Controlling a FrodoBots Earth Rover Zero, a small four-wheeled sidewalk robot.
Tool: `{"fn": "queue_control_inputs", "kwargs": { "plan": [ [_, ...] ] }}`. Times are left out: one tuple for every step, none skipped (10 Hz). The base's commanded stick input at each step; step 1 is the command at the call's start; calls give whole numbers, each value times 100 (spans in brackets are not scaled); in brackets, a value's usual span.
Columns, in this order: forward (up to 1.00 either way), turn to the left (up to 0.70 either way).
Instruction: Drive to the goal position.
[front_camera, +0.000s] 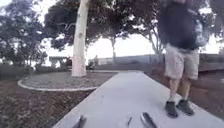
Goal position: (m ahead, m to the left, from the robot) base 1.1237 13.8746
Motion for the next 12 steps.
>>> {"fn": "queue_control_inputs", "kwargs": {
  "plan": [
    [98,0],
    [98,0],
    [98,0],
    [98,0],
    [98,0],
    [98,-13],
    [98,-35],
    [98,-2],
    [98,0],
    [98,0],
    [98,0],
    [98,0]
  ]
}}
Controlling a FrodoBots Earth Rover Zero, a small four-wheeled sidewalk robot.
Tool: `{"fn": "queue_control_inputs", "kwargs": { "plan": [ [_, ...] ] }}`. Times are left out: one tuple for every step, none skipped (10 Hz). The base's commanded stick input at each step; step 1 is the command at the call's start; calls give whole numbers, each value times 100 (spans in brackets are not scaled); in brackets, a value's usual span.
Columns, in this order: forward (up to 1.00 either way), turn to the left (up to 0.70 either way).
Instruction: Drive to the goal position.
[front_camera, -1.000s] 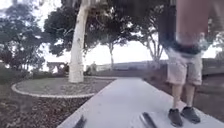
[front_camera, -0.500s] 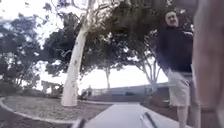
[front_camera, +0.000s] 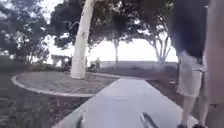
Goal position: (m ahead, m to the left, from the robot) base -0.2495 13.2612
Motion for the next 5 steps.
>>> {"fn": "queue_control_inputs", "kwargs": {
  "plan": [
    [99,0],
    [98,0],
    [98,0],
    [98,0],
    [98,0]
  ]
}}
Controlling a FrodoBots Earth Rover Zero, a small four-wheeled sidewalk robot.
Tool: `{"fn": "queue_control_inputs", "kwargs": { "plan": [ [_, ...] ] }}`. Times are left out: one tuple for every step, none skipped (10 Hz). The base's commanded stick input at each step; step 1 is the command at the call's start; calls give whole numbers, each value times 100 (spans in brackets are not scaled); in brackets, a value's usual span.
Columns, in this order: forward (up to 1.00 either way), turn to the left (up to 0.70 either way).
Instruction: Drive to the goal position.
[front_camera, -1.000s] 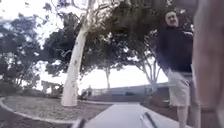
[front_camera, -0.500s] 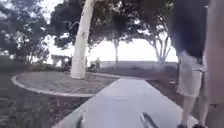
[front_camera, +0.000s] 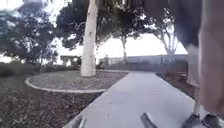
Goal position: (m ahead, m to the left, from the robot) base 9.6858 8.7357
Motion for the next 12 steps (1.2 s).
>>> {"fn": "queue_control_inputs", "kwargs": {
  "plan": [
    [98,0],
    [98,-9],
    [98,-18],
    [98,-12],
    [98,0],
    [98,0],
    [98,0],
    [98,0],
    [98,0],
    [98,-11],
    [98,-34],
    [98,-2]
  ]
}}
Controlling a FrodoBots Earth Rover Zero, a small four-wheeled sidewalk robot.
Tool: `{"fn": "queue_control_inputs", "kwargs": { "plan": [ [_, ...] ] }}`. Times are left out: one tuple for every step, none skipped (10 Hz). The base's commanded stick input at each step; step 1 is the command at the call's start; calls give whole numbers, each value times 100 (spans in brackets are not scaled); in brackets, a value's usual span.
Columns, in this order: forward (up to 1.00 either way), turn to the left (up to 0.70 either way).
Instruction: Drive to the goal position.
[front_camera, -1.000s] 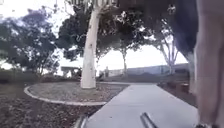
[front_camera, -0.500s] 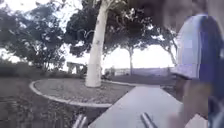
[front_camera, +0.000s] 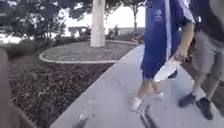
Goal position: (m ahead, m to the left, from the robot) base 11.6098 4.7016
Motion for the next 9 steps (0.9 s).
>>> {"fn": "queue_control_inputs", "kwargs": {
  "plan": [
    [97,0],
    [96,-24],
    [96,-30],
    [97,-14],
    [97,0],
    [97,0],
    [97,0],
    [89,0],
    [46,0]
  ]
}}
